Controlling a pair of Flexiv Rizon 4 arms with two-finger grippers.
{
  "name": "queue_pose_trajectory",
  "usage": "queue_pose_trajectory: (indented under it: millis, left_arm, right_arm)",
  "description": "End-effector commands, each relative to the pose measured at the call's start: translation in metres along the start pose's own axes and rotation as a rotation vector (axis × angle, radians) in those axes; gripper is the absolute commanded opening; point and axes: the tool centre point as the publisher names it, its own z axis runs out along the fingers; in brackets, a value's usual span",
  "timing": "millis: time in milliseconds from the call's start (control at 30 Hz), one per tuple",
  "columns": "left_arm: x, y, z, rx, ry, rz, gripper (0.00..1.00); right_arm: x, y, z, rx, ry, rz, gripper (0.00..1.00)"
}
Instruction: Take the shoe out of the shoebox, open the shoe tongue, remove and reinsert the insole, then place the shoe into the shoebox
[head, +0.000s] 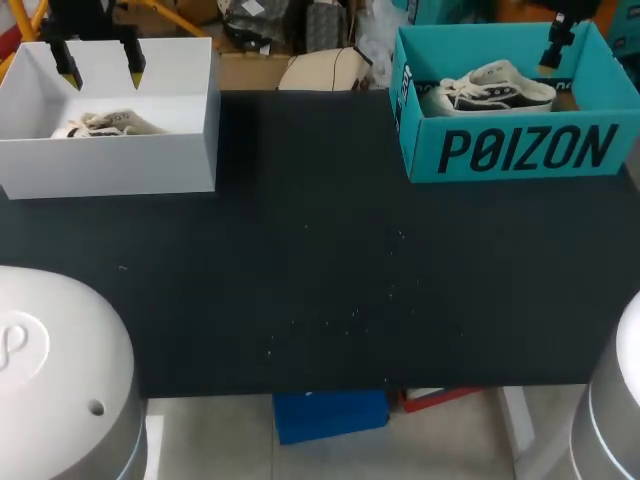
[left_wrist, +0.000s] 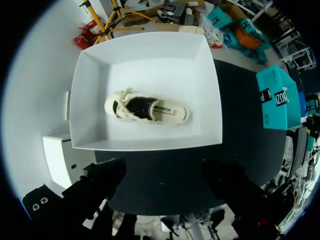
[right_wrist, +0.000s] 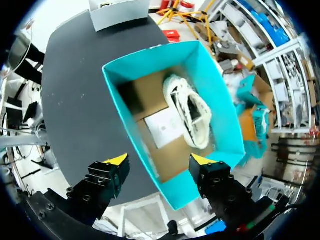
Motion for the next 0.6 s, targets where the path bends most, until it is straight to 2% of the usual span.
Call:
queue_pose_trajectory:
  millis: [33, 133, 200, 267, 333, 433, 467, 500, 567, 600]
  left_arm:
    - [0.001, 0.000, 0.000, -0.001, -0.003, -0.002, 1.00]
    - [0.001, 0.000, 0.000, -0.001, -0.003, -0.002, 1.00]
    - [0.001, 0.000, 0.000, -0.001, -0.003, -0.002, 1.00]
    - [0.001, 0.000, 0.000, -0.001, -0.003, -0.002, 1.00]
    - [0.001, 0.000, 0.000, -0.001, -0.003, -0.002, 1.00]
    - [0.001, 0.000, 0.000, -0.001, -0.003, -0.002, 1.00]
    - [0.001, 0.000, 0.000, -0.001, -0.003, -0.002, 1.00]
    - [0.001, 0.000, 0.000, -0.001, -0.003, -0.002, 1.00]
    - [0.001, 0.000, 0.000, -0.001, -0.003, -0.002, 1.00]
    - [0.001, 0.000, 0.000, -0.001, -0.003, -0.002, 1.00]
  right_arm:
    - [-0.018, 0.016, 0.027, -0.060, 0.051, -0.571, 0.49]
    - [-0.026, 0.025, 0.039, -0.073, 0.069, -0.608, 0.49]
    - [-0.031, 0.030, 0.048, -0.074, 0.078, -0.638, 0.56]
    - [-0.036, 0.033, 0.057, -0.075, 0.087, -0.663, 0.51]
    - [-0.042, 0.036, 0.065, -0.076, 0.094, -0.682, 0.62]
    - [-0.050, 0.040, 0.077, -0.082, 0.113, -0.709, 0.42]
    - [-0.053, 0.043, 0.080, -0.085, 0.116, -0.712, 0.29]
    - [-0.055, 0.045, 0.083, -0.085, 0.116, -0.720, 0.22]
    - [-0.060, 0.047, 0.091, -0.078, 0.121, -0.736, 0.48]
    - [-0.062, 0.048, 0.094, -0.080, 0.126, -0.740, 0.77]
